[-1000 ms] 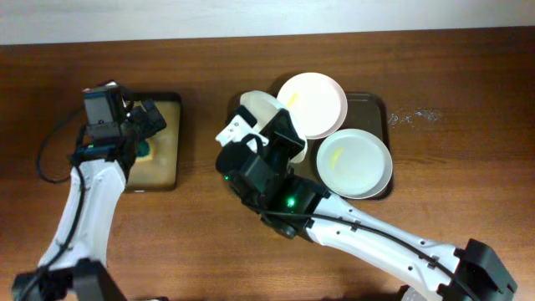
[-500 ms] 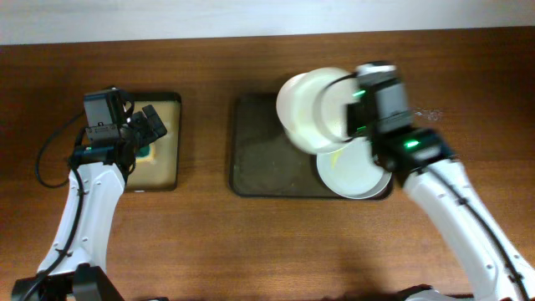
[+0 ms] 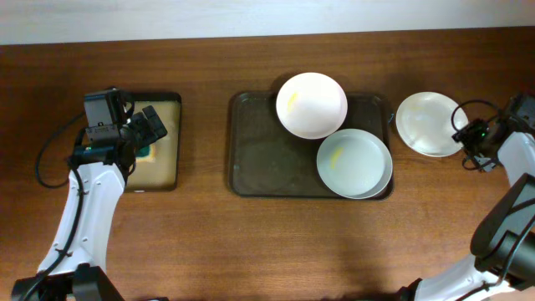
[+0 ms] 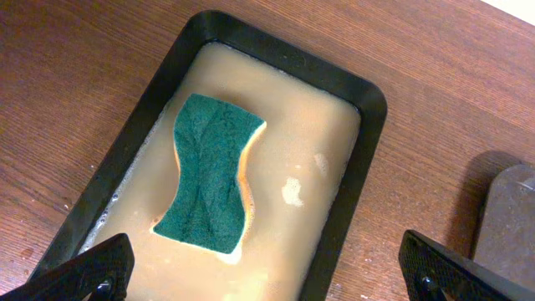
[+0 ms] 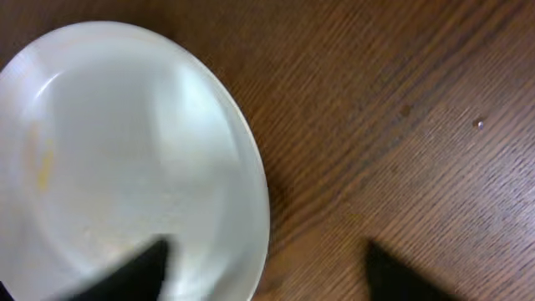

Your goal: Clean dirty plates on tray and stack at the side

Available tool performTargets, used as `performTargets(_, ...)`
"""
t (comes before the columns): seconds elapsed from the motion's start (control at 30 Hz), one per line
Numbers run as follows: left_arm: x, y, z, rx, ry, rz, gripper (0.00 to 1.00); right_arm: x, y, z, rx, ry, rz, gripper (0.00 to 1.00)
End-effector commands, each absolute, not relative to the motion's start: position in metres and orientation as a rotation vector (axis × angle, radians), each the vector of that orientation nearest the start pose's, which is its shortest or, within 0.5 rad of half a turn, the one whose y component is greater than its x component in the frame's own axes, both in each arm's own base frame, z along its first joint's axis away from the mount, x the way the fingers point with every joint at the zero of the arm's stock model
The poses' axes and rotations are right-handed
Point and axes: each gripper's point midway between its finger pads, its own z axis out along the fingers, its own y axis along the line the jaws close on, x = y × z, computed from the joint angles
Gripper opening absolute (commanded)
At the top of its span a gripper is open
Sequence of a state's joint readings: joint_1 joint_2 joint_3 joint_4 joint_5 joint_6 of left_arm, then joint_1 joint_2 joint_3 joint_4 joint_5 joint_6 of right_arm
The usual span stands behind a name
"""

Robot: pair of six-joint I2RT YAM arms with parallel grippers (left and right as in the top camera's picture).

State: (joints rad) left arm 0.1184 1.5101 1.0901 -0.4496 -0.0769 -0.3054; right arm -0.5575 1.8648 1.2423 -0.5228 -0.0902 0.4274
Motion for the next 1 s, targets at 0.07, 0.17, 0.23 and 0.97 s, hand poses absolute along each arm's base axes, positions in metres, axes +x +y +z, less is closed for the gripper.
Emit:
performTargets(0.07, 0.407, 0.062, 0.145, -0.537, 2.376, 0.003, 0.99, 0.399, -0.195, 0.113, 1.095, 2.297, 0.190, 0.96)
performTargets(0.17, 0.407, 0.062, 0.145, -0.537, 2.376, 0.003, 0.99, 0.442, -0.108, 0.168, 0.683, 2.250, 0.500, 0.96)
performTargets(0.23, 0.407, 0.062, 0.145, -0.537, 2.376, 0.003, 1.00, 0.455, -0.057, 0.173, 0.467, 2.287, 0.530, 0.96)
performTargets(0.97, 0.405, 0.061, 0.144, -0.538, 2.383, 0.004, 0.99, 0.481, 0.085, 0.022, 0.308, 2.568, 0.305, 0.27)
